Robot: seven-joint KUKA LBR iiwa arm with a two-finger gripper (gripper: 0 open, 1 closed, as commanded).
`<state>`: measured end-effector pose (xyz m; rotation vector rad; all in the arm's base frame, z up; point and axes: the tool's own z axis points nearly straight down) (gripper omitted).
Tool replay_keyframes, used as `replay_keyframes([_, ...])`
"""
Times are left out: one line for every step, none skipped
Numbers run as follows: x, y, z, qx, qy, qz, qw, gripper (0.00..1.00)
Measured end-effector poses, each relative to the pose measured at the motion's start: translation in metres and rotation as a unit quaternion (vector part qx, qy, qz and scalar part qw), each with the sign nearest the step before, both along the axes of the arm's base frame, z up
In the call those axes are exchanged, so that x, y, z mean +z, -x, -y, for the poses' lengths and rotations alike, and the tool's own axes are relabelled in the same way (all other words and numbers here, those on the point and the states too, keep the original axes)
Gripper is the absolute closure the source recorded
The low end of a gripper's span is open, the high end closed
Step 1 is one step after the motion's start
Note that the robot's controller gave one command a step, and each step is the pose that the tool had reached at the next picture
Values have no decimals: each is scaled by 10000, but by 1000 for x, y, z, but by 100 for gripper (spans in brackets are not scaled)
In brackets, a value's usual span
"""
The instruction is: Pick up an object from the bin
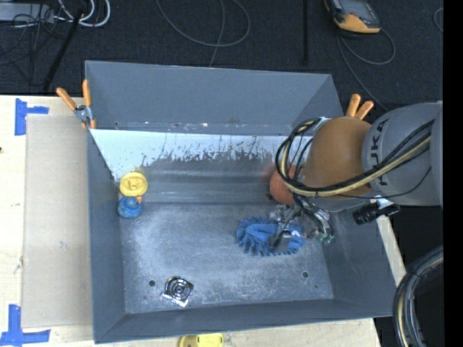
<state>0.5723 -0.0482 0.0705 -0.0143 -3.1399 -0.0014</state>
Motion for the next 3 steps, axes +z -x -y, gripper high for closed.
replay_keyframes([0,0,0,1,0,0,10000,100])
replay_keyframes([89,41,-2,-202,2,8,9998,100])
replay_keyframes([89,41,-2,-201,2,8,9998,100])
